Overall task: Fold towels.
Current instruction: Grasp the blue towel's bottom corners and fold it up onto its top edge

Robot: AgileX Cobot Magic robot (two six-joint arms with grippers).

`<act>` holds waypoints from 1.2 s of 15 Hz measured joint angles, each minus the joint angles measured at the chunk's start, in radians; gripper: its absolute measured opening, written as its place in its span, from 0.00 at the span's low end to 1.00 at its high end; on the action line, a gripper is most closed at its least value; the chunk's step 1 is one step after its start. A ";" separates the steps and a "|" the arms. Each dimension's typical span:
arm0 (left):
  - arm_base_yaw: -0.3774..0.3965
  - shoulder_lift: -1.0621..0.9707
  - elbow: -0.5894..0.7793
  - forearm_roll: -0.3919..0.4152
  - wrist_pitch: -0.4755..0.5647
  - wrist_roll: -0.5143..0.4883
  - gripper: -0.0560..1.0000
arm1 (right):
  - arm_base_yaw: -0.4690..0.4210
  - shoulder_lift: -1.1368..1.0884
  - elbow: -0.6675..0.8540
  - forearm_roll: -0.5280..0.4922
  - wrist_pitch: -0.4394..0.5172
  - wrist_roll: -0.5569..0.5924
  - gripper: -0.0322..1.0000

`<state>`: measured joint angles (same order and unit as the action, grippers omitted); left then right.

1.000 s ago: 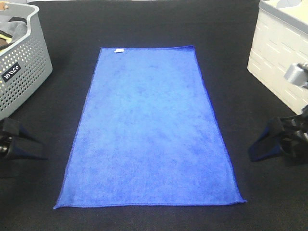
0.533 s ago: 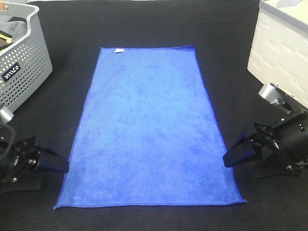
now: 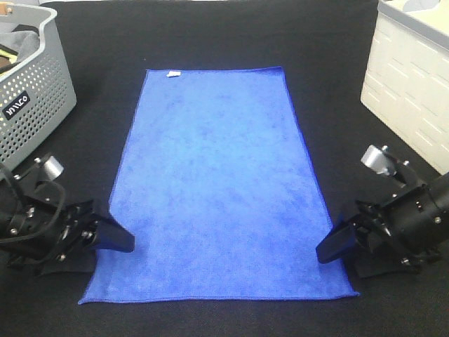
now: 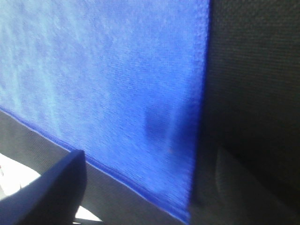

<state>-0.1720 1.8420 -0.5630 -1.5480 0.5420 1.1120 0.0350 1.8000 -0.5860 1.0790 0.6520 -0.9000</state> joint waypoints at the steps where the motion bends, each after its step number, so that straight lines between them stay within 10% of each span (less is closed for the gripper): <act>1: -0.013 0.017 -0.018 -0.018 0.007 0.000 0.74 | 0.051 0.023 -0.011 0.034 -0.007 -0.012 0.72; 6: -0.014 0.038 -0.020 -0.042 -0.022 0.000 0.38 | 0.096 0.051 -0.013 0.127 -0.066 -0.013 0.50; 9: -0.015 0.038 -0.020 -0.038 0.005 0.001 0.06 | 0.096 0.062 -0.013 0.123 -0.123 0.032 0.07; 18: 0.003 -0.053 -0.018 0.213 0.108 -0.180 0.05 | 0.096 -0.050 0.021 0.056 -0.066 0.123 0.03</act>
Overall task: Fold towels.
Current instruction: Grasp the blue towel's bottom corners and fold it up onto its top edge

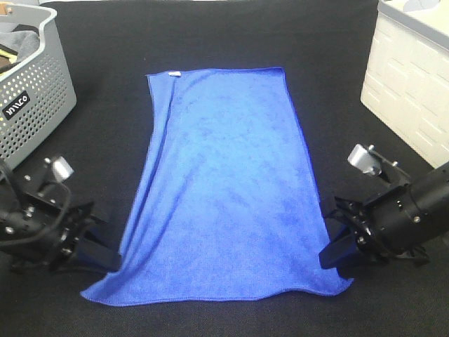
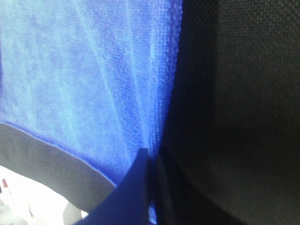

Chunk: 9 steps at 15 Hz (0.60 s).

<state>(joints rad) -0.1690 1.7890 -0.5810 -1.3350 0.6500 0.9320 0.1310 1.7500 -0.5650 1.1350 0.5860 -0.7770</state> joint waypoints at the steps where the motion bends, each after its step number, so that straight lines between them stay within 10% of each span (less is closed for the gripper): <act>1: 0.021 -0.030 0.000 0.065 0.001 -0.056 0.05 | 0.000 -0.030 0.004 -0.037 0.003 0.031 0.03; 5: 0.074 -0.114 0.021 0.306 0.018 -0.242 0.05 | 0.000 -0.091 0.006 -0.243 0.019 0.203 0.03; 9: 0.075 -0.230 0.151 0.323 0.031 -0.262 0.05 | 0.000 -0.159 0.022 -0.329 0.111 0.287 0.03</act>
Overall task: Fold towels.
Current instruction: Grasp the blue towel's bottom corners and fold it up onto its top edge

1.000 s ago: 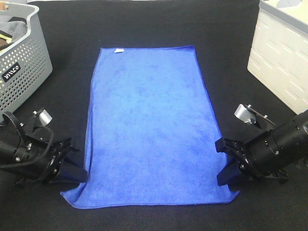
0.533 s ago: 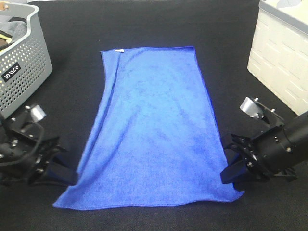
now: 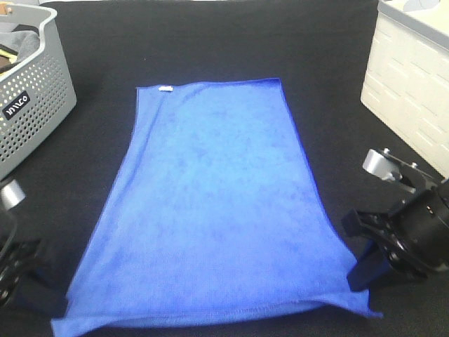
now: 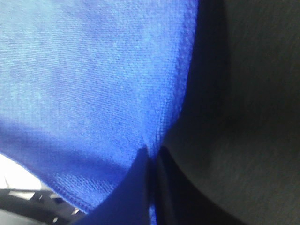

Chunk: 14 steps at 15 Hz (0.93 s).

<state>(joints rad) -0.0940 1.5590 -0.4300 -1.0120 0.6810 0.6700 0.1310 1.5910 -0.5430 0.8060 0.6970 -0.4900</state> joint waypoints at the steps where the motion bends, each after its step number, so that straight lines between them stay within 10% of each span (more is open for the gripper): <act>1: 0.000 -0.030 0.033 0.000 0.001 0.000 0.05 | 0.000 -0.025 0.031 0.003 0.008 0.003 0.03; 7: 0.000 -0.104 0.037 -0.020 -0.030 -0.022 0.05 | 0.000 -0.087 0.059 0.004 -0.027 -0.004 0.03; 14: 0.000 0.066 -0.390 -0.025 -0.132 -0.048 0.05 | 0.000 0.149 -0.488 -0.075 0.023 0.026 0.03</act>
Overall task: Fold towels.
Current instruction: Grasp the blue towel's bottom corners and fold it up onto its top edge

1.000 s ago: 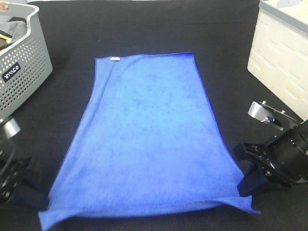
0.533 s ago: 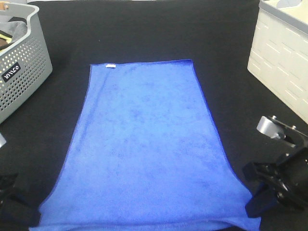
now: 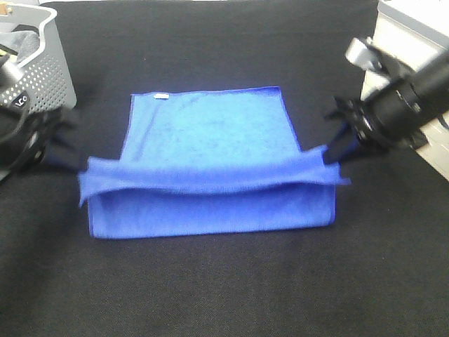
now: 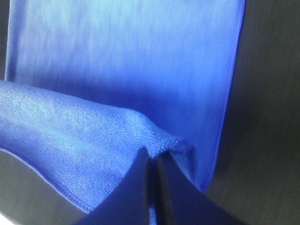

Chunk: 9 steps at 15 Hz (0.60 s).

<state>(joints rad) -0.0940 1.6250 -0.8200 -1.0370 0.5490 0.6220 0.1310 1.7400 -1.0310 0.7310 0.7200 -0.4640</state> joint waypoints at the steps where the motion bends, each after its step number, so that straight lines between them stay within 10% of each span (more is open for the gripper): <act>1: 0.000 0.000 0.000 0.000 0.000 0.000 0.05 | 0.000 0.000 0.000 0.000 0.000 0.000 0.03; 9: 0.000 0.469 -0.719 0.162 -0.004 0.000 0.05 | 0.000 0.489 -0.772 -0.180 0.099 0.144 0.03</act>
<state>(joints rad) -0.0940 2.0940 -1.5390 -0.8750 0.5450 0.6220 0.1310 2.2290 -1.8030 0.5510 0.8190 -0.3200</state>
